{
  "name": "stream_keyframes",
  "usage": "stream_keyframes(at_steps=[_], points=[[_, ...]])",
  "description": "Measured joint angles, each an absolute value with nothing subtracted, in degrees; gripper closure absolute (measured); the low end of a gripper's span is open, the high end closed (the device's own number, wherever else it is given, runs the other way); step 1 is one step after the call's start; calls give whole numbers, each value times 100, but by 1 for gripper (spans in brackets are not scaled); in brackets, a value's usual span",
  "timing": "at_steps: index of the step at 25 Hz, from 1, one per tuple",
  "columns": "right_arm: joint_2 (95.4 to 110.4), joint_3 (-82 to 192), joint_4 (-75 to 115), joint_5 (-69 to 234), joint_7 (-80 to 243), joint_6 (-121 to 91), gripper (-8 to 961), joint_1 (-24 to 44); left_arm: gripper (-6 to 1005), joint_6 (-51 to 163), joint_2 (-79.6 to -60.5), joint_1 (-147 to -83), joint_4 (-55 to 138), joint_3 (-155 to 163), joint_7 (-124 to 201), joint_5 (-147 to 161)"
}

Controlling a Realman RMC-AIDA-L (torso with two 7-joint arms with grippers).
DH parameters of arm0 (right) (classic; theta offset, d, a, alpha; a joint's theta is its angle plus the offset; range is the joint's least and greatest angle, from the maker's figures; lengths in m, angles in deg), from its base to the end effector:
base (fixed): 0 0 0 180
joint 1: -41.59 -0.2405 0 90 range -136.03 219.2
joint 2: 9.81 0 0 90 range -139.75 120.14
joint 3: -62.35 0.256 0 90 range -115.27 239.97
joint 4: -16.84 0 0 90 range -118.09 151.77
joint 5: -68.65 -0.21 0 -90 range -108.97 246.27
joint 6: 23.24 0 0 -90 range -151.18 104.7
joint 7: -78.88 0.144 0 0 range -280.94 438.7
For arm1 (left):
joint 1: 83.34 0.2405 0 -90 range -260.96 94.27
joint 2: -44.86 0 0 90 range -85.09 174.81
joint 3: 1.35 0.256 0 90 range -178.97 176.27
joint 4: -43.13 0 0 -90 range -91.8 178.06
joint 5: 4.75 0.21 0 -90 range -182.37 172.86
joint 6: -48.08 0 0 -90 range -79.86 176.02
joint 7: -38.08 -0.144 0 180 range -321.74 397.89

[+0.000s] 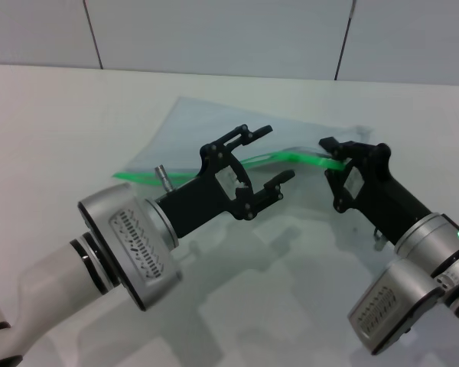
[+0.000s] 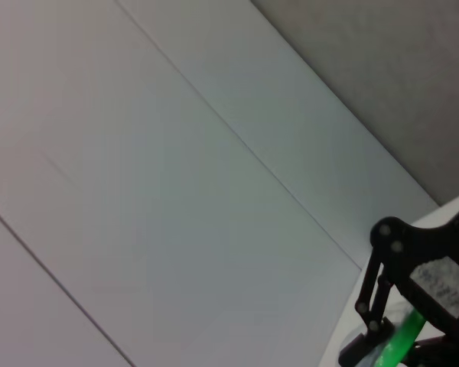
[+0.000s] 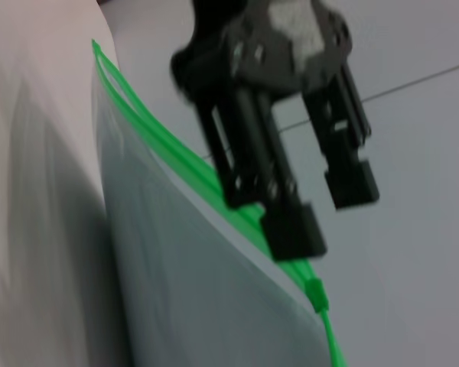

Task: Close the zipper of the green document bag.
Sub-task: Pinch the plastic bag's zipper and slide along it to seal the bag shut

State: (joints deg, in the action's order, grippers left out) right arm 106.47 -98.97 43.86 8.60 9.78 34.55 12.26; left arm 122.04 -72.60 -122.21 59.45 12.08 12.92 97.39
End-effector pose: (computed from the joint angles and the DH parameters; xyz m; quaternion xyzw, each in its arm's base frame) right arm 0.2459 0.3206 -0.1001 -0.7804 -0.3331 -0.0006 0.5291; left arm -0.2230 0.3195 -0.0969 -0.8519 0.1908 -0.2348 0.4276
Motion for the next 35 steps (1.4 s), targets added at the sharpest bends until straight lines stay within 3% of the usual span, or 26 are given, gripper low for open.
stream_keyframes(at_steps=[22,25,30,35], points=[[10656,-10045,4467,1160,936,3460,901,1212,334,11878,-7274,-12262,6020,1208,306,9742],[10656,-10055,4472,1161,936,3460,901,1210,545,11830,-7274,-12263,6025,1206,258,9744],[10656,-10108,4472,1161,935,3460,900,1208,749,11824,-7274,-12263,6027,1200,249,9746],[10656,-10113,4470,1161,935,3460,900,1205,746,11821,-7274,-12263,6032,1207,122,9747]])
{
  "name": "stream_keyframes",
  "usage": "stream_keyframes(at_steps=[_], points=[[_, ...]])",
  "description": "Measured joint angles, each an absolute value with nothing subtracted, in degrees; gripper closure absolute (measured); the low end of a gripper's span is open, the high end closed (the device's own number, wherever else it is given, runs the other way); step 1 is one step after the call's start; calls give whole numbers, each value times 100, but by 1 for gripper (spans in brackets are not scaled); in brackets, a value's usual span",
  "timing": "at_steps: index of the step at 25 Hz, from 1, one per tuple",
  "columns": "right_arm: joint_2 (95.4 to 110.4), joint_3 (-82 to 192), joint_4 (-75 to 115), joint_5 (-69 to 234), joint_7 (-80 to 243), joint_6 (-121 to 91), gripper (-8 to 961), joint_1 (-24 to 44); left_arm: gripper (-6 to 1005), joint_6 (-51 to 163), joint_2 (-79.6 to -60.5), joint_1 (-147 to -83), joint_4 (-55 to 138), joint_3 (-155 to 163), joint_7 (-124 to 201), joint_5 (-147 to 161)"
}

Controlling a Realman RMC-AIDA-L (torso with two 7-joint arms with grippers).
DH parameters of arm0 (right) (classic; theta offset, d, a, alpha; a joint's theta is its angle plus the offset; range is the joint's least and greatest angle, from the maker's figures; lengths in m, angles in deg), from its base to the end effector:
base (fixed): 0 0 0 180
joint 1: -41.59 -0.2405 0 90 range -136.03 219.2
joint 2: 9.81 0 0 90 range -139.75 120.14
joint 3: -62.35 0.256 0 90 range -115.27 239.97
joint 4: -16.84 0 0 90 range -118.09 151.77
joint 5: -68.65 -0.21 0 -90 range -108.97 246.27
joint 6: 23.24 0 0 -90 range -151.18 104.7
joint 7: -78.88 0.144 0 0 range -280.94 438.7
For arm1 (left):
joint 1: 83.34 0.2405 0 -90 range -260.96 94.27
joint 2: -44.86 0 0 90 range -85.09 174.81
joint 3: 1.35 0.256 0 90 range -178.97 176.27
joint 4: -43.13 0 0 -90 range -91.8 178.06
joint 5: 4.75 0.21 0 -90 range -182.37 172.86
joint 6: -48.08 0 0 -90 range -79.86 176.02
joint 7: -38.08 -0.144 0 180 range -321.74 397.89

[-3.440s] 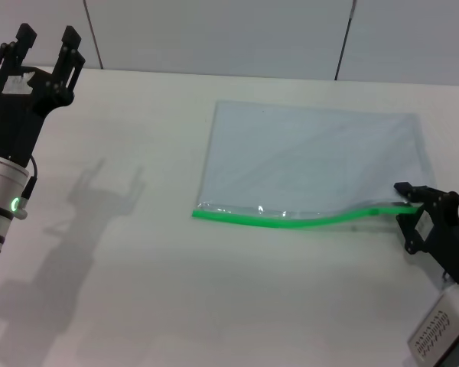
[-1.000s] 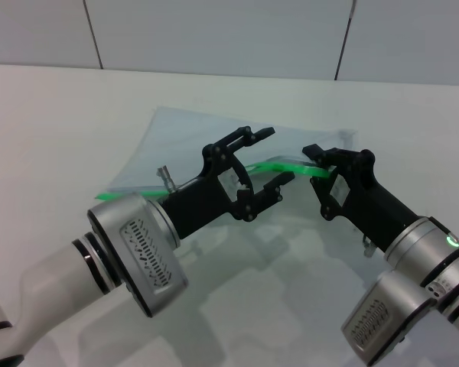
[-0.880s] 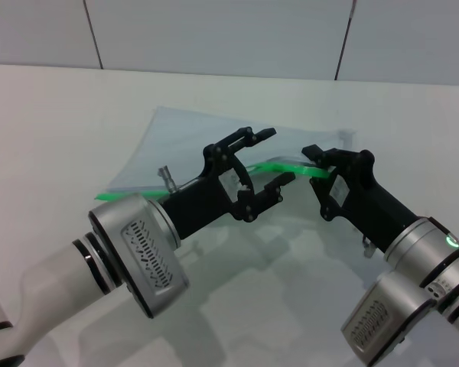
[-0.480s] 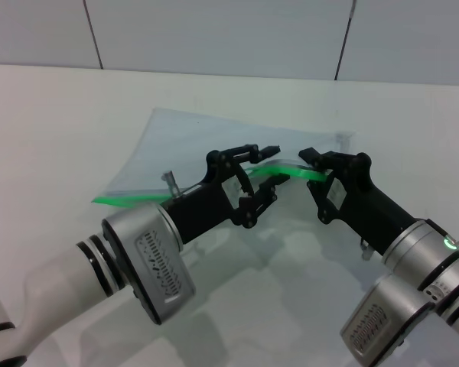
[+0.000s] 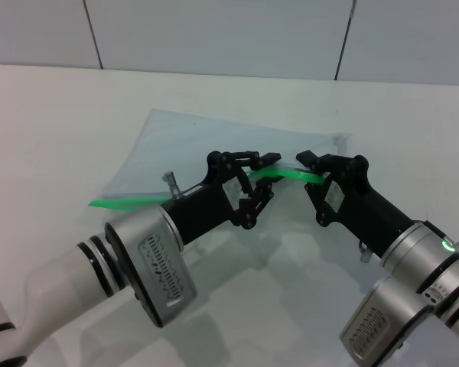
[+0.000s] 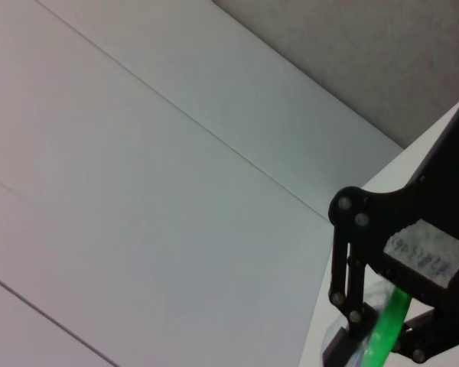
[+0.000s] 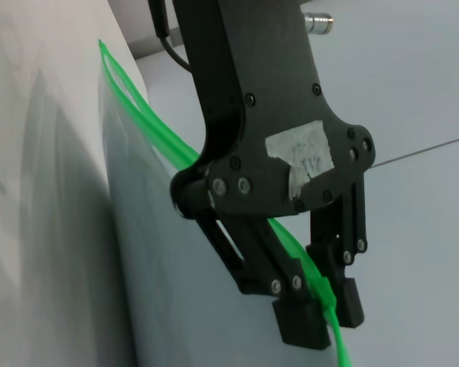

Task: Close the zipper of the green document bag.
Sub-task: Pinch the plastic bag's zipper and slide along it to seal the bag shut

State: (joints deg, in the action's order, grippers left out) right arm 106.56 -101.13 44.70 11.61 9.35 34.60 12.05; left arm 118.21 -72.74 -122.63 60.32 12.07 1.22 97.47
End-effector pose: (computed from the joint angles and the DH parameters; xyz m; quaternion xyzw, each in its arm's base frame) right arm 0.2375 0.3102 -0.1114 -0.7827 -0.3678 0.0156 0.5018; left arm -0.2259 0.3200 -0.1056 -0.8427 0.2668 -0.1700 0.4356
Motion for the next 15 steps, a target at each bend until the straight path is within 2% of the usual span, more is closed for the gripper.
stream_keyframes(at_steps=[15], points=[[10656,-10113,4460,1161,935,3446,898,1205,800,11821,-7283,-12269,6174,1191,-297,9746]])
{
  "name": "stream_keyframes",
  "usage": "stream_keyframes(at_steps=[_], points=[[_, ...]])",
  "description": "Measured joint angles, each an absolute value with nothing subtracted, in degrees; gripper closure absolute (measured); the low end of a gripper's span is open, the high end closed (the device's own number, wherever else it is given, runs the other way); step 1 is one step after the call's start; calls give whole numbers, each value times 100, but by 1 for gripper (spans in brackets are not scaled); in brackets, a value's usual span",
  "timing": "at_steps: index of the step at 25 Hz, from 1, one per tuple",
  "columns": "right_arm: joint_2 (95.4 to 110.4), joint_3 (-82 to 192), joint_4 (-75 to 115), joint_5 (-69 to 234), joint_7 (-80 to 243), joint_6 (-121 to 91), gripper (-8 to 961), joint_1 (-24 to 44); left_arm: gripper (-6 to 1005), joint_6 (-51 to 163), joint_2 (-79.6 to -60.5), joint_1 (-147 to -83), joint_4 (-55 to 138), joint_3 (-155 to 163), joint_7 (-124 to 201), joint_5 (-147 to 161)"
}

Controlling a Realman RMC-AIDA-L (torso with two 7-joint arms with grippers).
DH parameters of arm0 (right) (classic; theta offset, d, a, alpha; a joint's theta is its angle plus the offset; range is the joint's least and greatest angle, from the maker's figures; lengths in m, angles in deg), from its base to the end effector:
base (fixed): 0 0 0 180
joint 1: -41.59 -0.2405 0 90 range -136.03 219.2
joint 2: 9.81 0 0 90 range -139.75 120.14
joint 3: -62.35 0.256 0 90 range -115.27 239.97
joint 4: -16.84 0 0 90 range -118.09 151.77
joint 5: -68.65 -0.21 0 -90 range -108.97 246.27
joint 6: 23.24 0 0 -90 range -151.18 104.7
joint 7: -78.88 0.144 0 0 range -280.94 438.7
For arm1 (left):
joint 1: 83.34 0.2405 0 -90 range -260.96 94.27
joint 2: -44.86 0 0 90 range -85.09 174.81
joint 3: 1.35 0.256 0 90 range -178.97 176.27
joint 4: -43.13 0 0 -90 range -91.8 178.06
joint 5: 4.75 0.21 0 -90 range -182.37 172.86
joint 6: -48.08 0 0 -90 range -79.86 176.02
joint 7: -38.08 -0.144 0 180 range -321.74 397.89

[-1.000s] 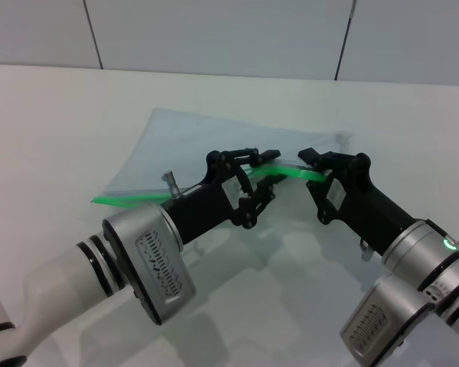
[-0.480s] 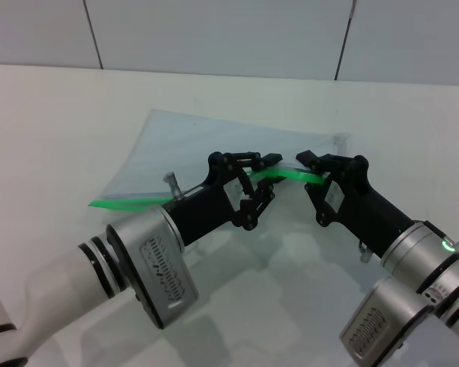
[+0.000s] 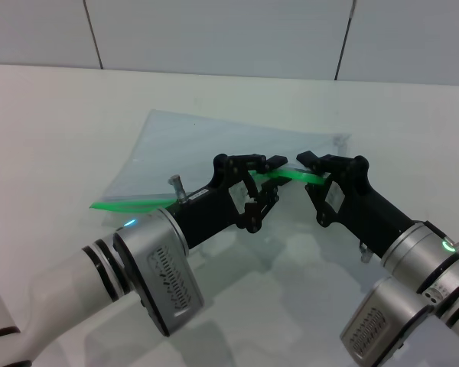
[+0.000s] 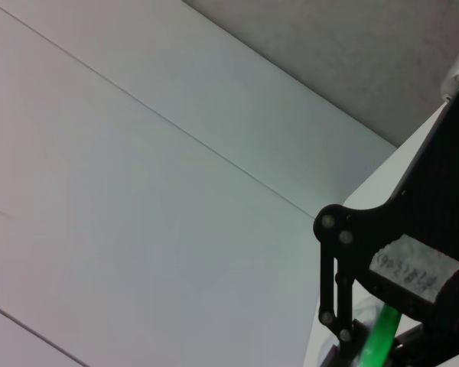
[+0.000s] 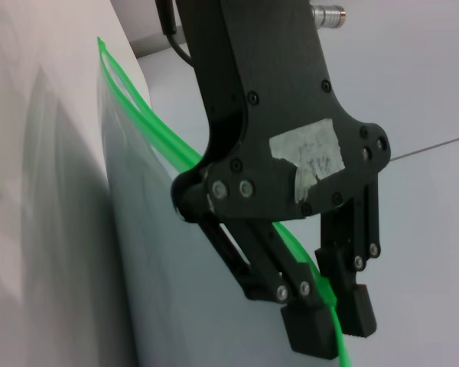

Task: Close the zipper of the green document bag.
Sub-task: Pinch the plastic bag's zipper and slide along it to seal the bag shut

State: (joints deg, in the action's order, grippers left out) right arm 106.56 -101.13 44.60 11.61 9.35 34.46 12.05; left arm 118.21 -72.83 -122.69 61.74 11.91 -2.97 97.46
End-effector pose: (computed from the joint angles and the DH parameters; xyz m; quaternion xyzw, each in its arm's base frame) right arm 0.2382 0.3104 -0.1114 -0.7832 -0.3678 0.0141 0.5010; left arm -0.2220 0.3161 -0.1097 -0.8352 0.2895 -0.1634 0.4380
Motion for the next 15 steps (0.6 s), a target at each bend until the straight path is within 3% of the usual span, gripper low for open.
stream_keyframes(at_steps=[5,10,15], points=[[10656,-10113,4459,1161,935,3446,898,1205,809,11817,-7283,-12272,6173,1187,-297,9745],[10656,-10112,4446,1162,935,3447,897,1205,916,11811,-7283,-12272,6170,1184,-297,9737],[10656,-10105,4439,1161,936,3436,897,1206,917,11804,-7283,-12272,6167,1173,-297,9725]])
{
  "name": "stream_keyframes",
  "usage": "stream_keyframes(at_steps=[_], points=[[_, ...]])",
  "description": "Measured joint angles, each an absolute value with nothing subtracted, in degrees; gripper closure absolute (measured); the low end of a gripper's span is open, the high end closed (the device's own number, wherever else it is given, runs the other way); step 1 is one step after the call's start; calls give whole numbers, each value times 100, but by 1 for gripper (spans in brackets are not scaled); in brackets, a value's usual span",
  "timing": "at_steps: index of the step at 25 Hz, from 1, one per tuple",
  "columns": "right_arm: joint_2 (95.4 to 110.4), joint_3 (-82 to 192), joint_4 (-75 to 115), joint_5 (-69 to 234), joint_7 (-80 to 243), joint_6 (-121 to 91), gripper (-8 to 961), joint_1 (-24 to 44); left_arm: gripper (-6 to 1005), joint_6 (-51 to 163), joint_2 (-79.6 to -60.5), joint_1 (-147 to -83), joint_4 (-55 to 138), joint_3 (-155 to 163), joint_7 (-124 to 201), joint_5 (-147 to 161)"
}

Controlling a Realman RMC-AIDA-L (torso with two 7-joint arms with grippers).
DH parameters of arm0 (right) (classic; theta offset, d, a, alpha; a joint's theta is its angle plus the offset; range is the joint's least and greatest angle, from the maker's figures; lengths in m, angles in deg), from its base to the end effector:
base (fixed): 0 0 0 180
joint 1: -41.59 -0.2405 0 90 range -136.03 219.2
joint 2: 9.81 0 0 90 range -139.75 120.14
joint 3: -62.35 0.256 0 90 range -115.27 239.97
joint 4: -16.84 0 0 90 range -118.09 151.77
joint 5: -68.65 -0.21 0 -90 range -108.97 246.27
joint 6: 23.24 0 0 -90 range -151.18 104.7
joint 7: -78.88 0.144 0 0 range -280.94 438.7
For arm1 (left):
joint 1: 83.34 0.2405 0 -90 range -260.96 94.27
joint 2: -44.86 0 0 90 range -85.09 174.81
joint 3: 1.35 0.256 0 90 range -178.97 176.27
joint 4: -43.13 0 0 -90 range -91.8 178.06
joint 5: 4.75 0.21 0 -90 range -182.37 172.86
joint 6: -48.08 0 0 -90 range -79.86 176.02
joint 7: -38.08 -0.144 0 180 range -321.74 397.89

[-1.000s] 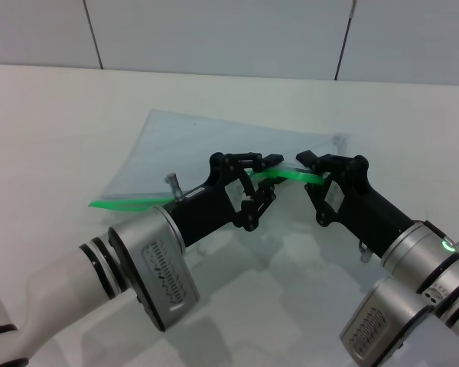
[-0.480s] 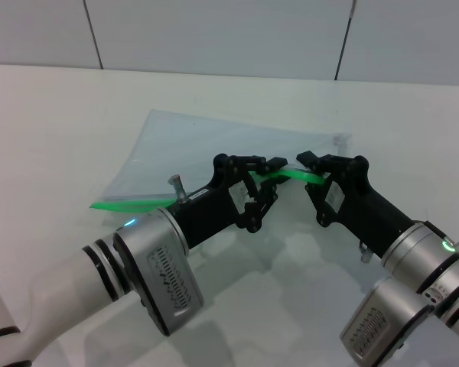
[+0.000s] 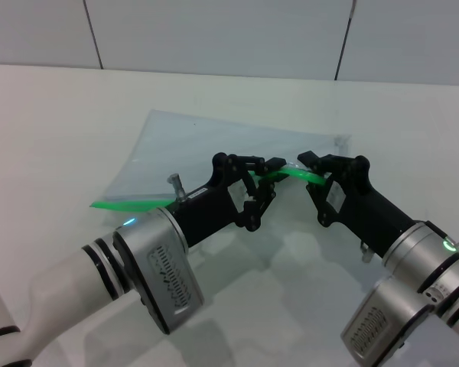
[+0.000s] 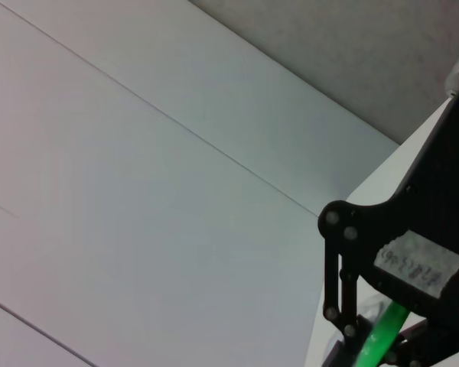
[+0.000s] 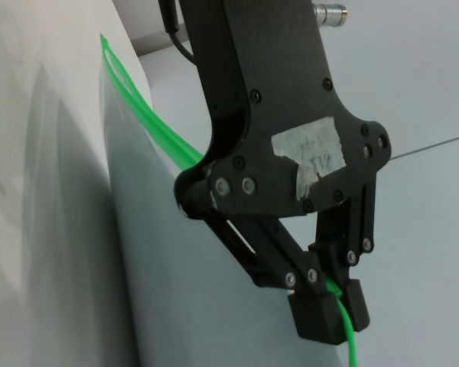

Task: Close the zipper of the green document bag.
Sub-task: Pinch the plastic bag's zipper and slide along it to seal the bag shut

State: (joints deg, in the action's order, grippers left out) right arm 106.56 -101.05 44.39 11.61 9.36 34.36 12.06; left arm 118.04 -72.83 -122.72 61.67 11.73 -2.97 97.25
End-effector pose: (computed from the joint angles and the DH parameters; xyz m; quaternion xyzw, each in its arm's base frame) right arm 0.2394 0.3108 -0.1110 -0.7834 -0.3676 0.0116 0.5010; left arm -0.2223 0.3173 -0.1092 -0.8350 0.2877 -0.1617 0.4403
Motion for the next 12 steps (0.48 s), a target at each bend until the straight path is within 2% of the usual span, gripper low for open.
stream_keyframes(at_steps=[12], points=[[10638,-9957,4384,1093,995,3454,895,1211,918,11672,-7283,-12272,6167,1148,-297,9680]])
